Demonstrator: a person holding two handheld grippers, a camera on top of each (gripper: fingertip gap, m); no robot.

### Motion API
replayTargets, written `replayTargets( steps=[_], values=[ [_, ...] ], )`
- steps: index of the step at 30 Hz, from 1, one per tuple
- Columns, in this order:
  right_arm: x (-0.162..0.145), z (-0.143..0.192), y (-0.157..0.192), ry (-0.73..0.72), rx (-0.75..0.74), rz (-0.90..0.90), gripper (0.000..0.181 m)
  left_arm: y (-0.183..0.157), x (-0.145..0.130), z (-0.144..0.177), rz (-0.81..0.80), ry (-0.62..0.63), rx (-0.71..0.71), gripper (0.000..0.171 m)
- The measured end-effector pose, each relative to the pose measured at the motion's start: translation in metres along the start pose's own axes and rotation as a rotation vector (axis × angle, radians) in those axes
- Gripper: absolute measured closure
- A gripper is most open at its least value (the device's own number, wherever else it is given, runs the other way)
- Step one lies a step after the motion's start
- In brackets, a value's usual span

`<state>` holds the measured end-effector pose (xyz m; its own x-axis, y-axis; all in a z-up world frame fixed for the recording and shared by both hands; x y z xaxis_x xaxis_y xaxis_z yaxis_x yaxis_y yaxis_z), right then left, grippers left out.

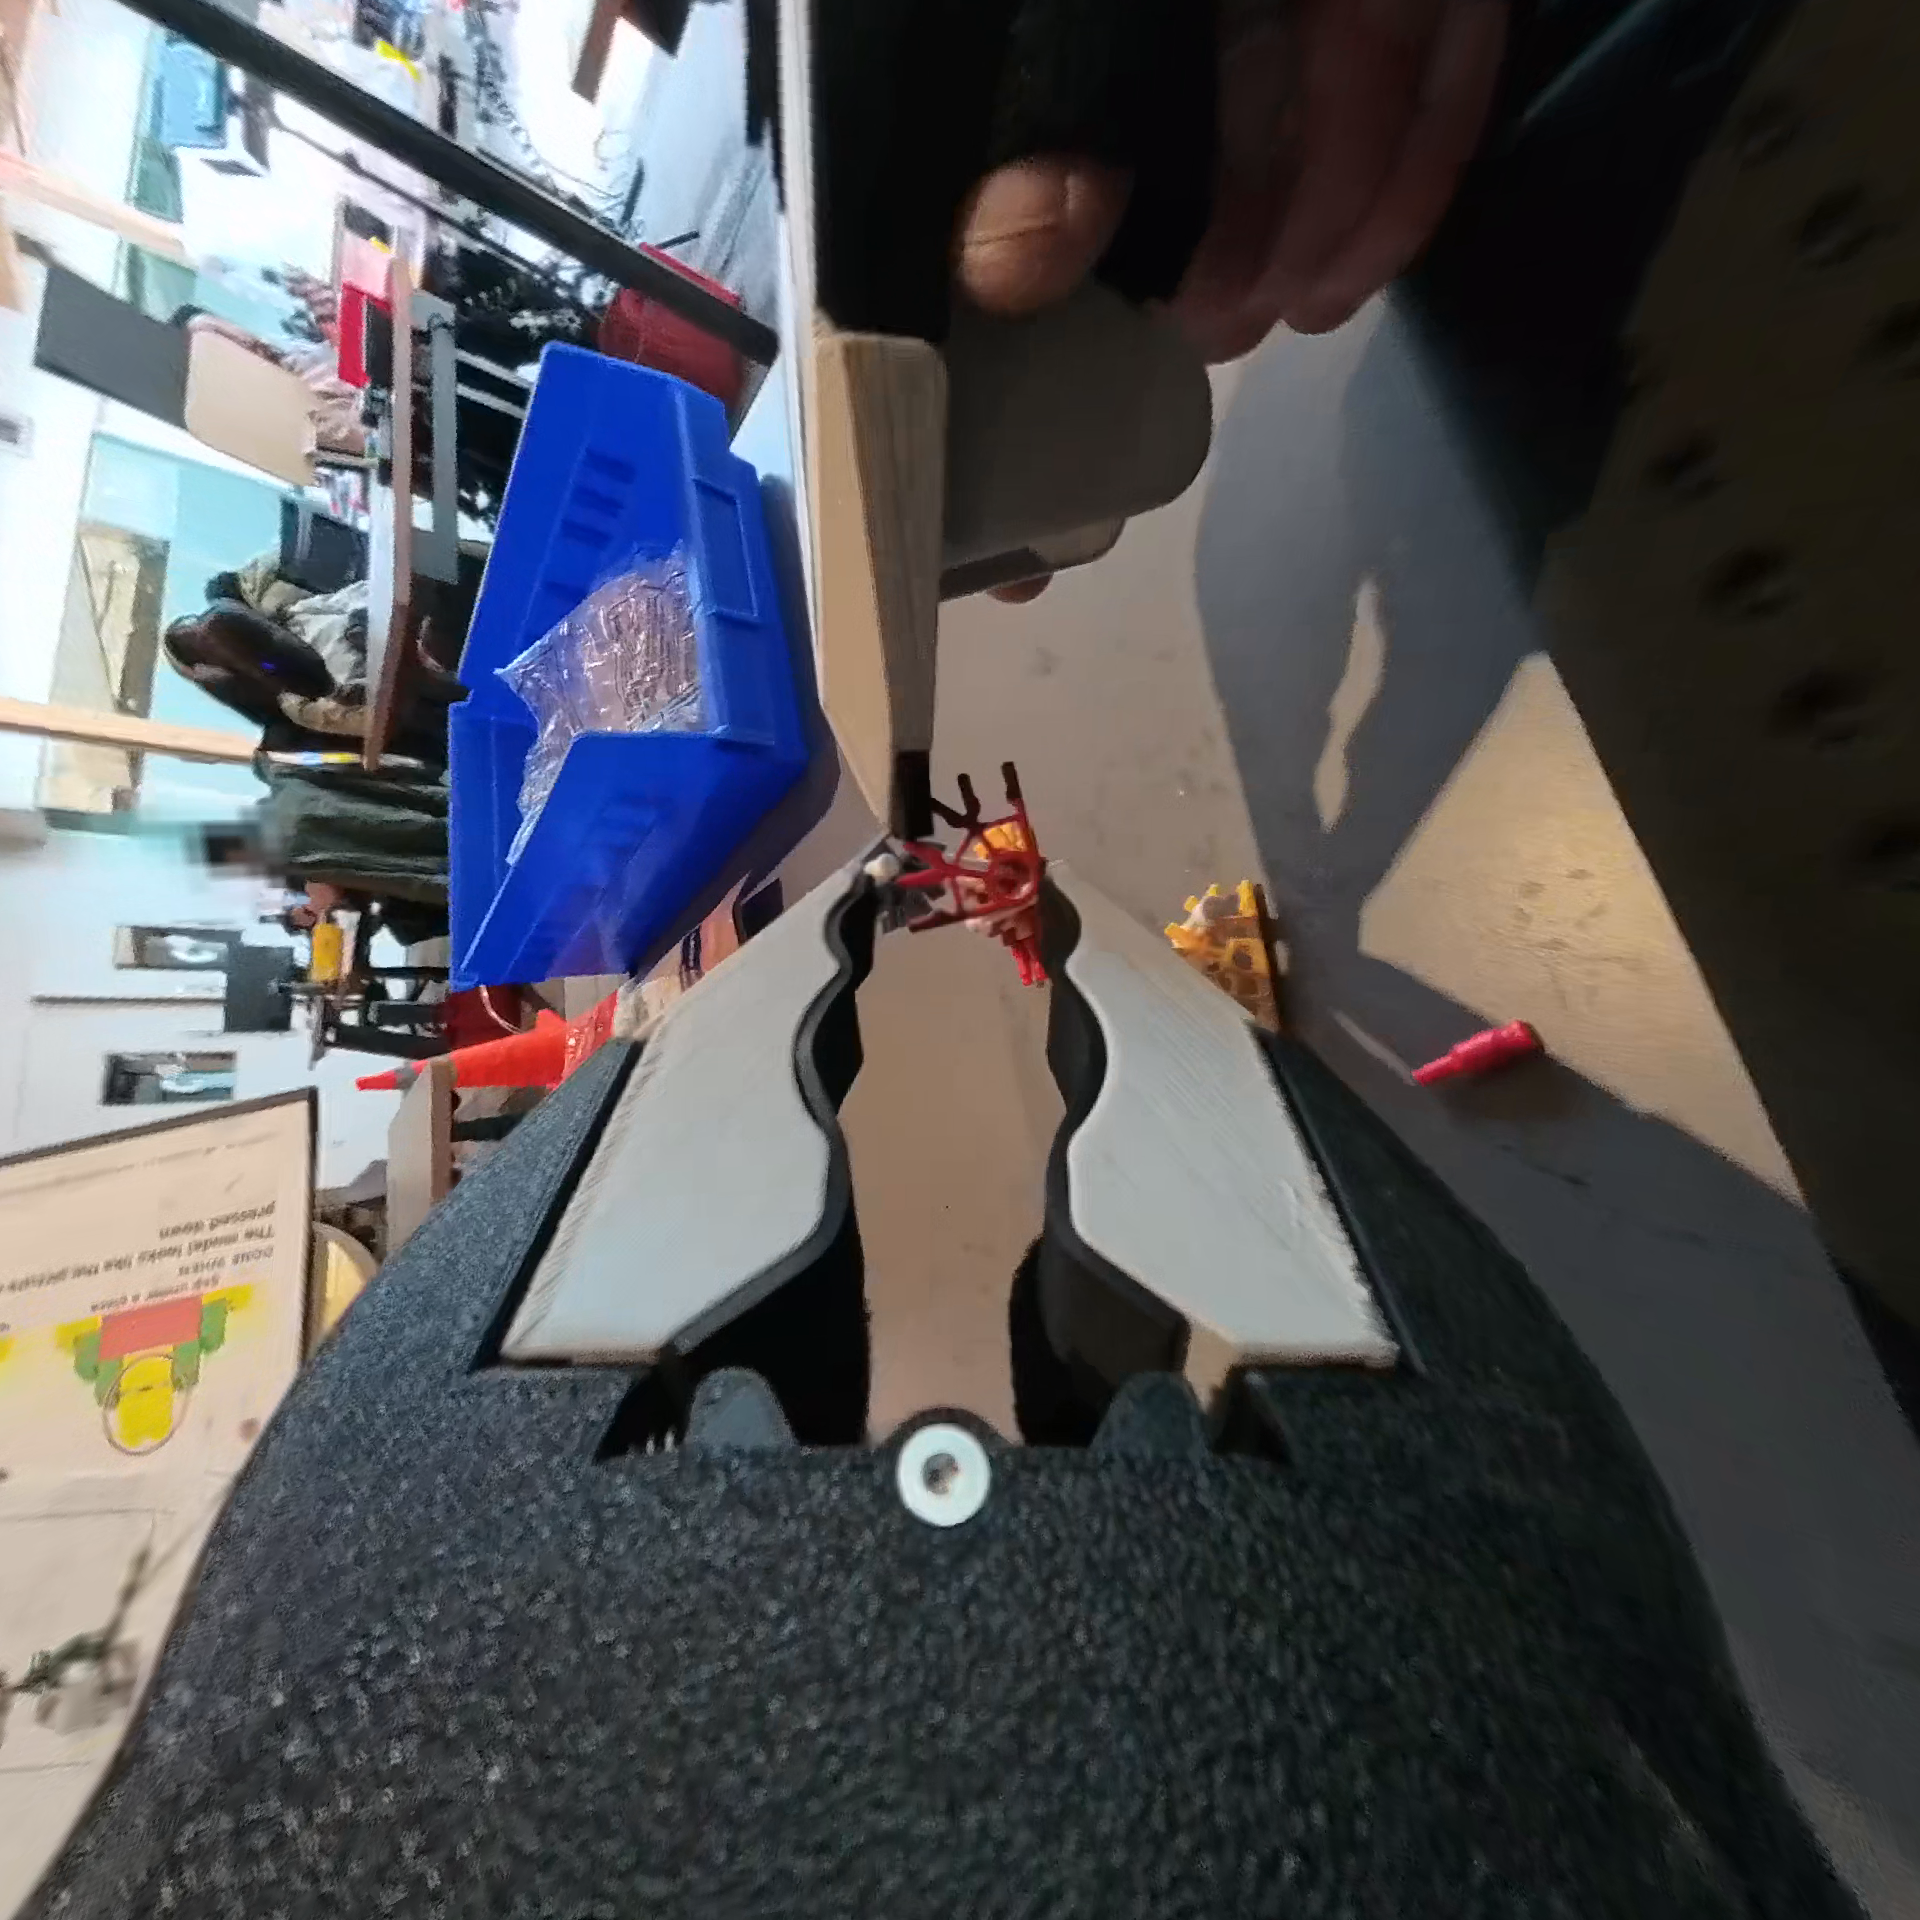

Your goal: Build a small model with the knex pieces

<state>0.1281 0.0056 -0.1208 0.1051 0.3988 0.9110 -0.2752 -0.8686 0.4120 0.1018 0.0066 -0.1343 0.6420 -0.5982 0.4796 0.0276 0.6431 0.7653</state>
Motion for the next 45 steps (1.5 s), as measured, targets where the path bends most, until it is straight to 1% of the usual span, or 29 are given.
replayTargets(
  steps=[1,5,7,9,11,14,15,17,20,22,24,27,28,30,33,35,38,40,43,45],
  values=[
    [0.000,0.001,0.000,-0.005,0.001,-0.010,0.181,-0.003,0.001,0.000,0.032,-0.014,-0.004,0.147],
    [0.000,0.000,-0.002,-0.010,0.000,-0.019,0.181,0.003,-0.001,0.002,0.089,-0.026,0.076,0.144],
    [0.000,0.000,-0.002,-0.014,-0.004,-0.023,0.181,0.004,0.001,0.005,0.146,-0.042,0.100,0.143],
    [0.001,0.000,-0.003,-0.019,-0.009,-0.027,0.181,-0.001,0.001,0.004,0.175,-0.040,0.089,0.147],
    [0.003,0.002,-0.005,-0.029,-0.010,-0.040,0.181,-0.008,-0.001,0.003,0.160,-0.026,0.073,0.147],
    [0.003,0.007,-0.006,-0.006,-0.008,-0.029,0.181,-0.014,-0.011,0.005,0.201,0.011,0.046,0.146],
    [0.004,0.010,-0.008,0.003,-0.021,-0.008,0.181,-0.016,-0.015,0.005,0.228,0.022,0.024,0.144],
    [0.005,0.023,-0.019,0.035,-0.080,0.055,0.175,-0.022,-0.023,0.006,0.296,0.031,-0.031,0.139],
    [0.005,0.049,-0.045,0.106,-0.210,0.152,0.171,-0.030,-0.033,0.006,0.405,0.023,-0.094,0.134],
    [-0.003,0.068,-0.070,0.218,-0.336,0.251,0.160,-0.038,-0.038,0.004,0.474,0.028,-0.156,0.133],
    [-0.012,0.084,-0.085,0.309,-0.409,0.309,0.159,-0.043,-0.042,0.001,0.521,0.028,-0.187,0.130],
    [-0.023,0.095,-0.095,0.373,-0.469,0.332,0.158,-0.049,-0.044,-0.004,0.563,0.029,-0.223,0.131],
    [-0.029,0.100,-0.099,0.422,-0.507,0.357,0.153,-0.050,-0.045,-0.005,0.568,0.036,-0.230,0.133],
    [-0.036,0.109,-0.105,0.481,-0.575,0.391,0.138,-0.054,-0.045,-0.008,0.591,0.051,-0.248,0.135],
    [-0.045,0.117,-0.104,0.511,-0.603,0.385,0.134,-0.062,-0.043,-0.011,0.611,0.064,-0.279,0.135],
    [-0.051,0.122,-0.109,0.536,-0.635,0.396,0.135,-0.064,-0.042,-0.012,0.626,0.069,-0.285,0.137],
    [-0.053,0.121,-0.107,0.511,-0.609,0.352,0.145,-0.067,-0.039,-0.013,0.656,0.067,-0.303,0.139],
    [-0.056,0.117,-0.104,0.503,-0.576,0.340,0.159,-0.067,-0.038,-0.012,0.654,0.067,-0.304,0.141],
    [-0.056,0.115,-0.105,0.476,-0.550,0.312,0.160,-0.069,-0.037,-0.012,0.660,0.061,-0.308,0.144],
    [-0.056,0.112,-0.104,0.467,-0.531,0.311,0.160,-0.068,-0.038,-0.012,0.663,0.060,-0.303,0.142]
  ],
)
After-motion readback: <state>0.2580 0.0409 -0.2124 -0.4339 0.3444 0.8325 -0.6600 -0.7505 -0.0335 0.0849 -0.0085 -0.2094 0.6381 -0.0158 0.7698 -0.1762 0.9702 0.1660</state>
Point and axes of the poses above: each gripper's, where its closed fingertips meet, z back along the fingers, x out of its top, y = z × x across the jaws, the point moved 2 cm from there along z, back along the fingers, and after that the axes turned 11 degrees about -y, right-handed, at the moved point
